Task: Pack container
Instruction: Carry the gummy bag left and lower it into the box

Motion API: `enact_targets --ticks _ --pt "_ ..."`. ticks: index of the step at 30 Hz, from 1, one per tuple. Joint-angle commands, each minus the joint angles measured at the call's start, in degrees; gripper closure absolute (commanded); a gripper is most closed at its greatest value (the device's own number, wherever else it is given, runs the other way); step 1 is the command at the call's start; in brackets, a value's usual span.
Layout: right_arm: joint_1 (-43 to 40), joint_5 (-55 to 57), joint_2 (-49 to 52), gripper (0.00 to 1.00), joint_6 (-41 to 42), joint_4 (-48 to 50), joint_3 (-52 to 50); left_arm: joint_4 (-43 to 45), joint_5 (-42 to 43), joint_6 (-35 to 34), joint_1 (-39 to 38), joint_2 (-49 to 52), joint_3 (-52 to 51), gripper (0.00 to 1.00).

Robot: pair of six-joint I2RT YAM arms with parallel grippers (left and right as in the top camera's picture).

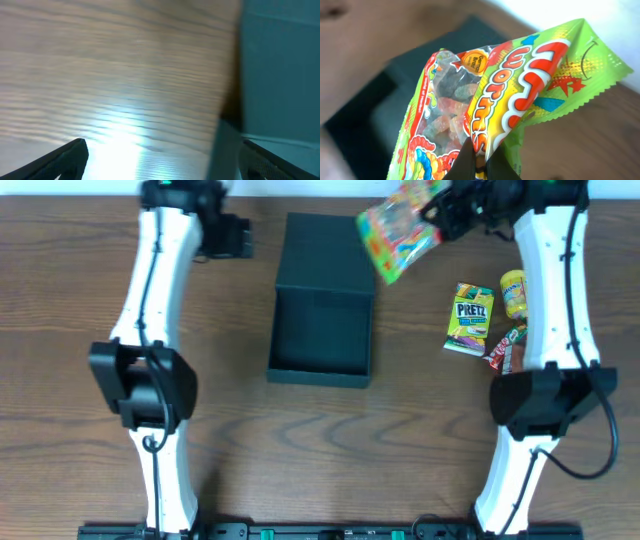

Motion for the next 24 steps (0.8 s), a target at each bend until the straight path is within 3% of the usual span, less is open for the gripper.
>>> enact_targets --ticks 1,5,8,17,24 --pt "2.78 -6.75 0.04 0.99 -10.03 -5.05 0.2 -0.85 2.75 -0.22 3.06 -3.02 1.66 0.04" --pt "8.15 -7.74 0.04 0.99 -18.34 -13.62 -0.87 -1.25 4.61 -0.02 5.88 -3.02 1.64 0.04" --pt "12.28 -7.78 0.07 0.99 -19.76 -14.69 -2.25 -1.25 4.61 0.33 6.93 -3.02 1.64 0.04" --pt "21.51 -7.93 0.74 0.99 -21.22 -8.55 -11.69 -1.2 4.61 2.4 7.04 -3.02 1.64 0.05" --pt "23.06 -7.72 0.74 0.99 -21.16 -0.09 -18.36 -1.25 4.61 3.63 7.04 -3.02 1.64 0.05"
